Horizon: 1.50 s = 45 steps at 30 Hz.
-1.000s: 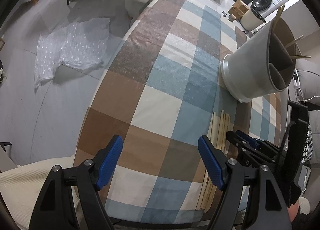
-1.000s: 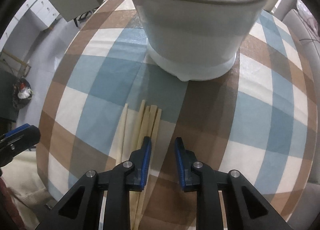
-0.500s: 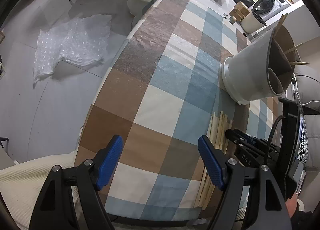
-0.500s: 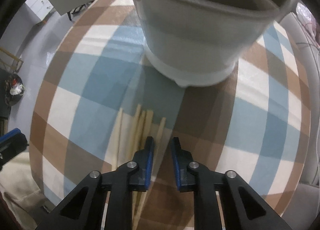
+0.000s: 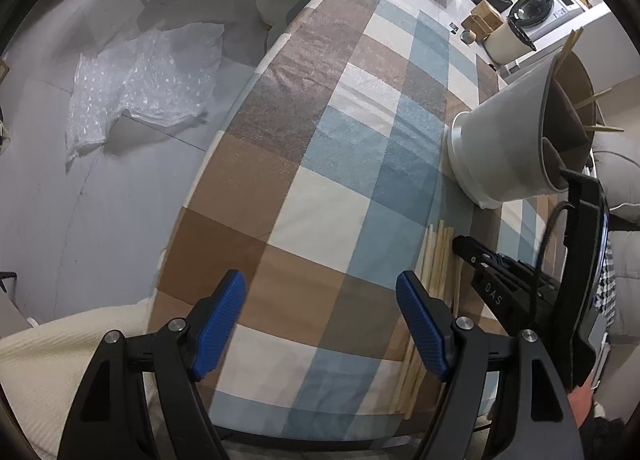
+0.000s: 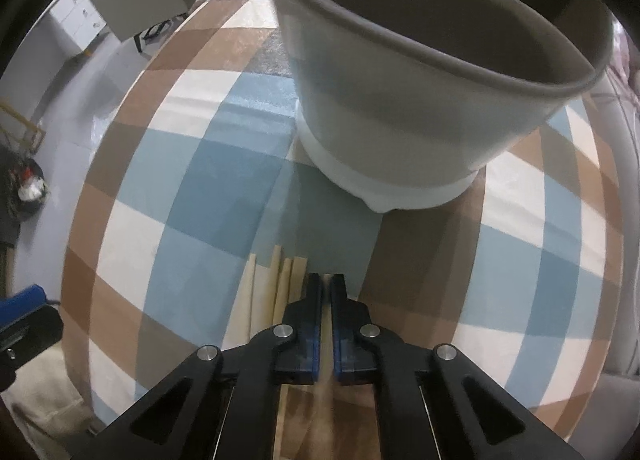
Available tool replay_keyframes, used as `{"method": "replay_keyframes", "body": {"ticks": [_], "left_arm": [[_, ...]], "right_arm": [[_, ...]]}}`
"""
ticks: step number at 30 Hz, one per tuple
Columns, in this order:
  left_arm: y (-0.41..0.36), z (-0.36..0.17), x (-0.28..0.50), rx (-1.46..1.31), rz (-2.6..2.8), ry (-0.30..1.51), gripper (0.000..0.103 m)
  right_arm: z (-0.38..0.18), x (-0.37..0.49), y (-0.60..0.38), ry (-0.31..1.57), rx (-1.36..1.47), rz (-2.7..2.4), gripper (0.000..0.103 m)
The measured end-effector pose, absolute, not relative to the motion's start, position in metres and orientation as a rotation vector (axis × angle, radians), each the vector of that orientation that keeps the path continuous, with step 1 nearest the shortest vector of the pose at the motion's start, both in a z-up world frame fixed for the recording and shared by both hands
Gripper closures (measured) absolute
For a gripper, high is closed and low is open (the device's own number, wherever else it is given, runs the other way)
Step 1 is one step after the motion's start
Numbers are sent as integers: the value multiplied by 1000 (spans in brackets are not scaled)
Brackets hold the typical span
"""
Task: Organize utensils
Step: 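Lower the right tool onto the chopstick bundle and close on one chopstick, then lift the chopstick with the right tool while the left tool grasps another chopstick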
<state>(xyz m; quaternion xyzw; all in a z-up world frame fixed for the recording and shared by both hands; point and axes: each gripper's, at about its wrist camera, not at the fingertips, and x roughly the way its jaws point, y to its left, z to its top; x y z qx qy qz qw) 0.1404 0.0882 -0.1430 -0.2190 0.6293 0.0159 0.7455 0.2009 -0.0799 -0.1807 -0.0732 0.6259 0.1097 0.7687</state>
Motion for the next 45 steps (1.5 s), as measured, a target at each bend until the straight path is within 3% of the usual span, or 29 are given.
{"method": "replay_keyframes", "body": {"ticks": [11, 18, 45], "left_arm": [[60, -153, 144, -358, 37, 1412, 29], [26, -158, 144, -276, -32, 1437, 29], [-3, -186, 154, -106, 86, 1497, 30]], "right_arm": [[-148, 178, -182, 1268, 292, 193, 100], [-157, 159, -257, 1246, 676, 140, 100], [-148, 146, -308, 1100, 830, 205, 100]]}}
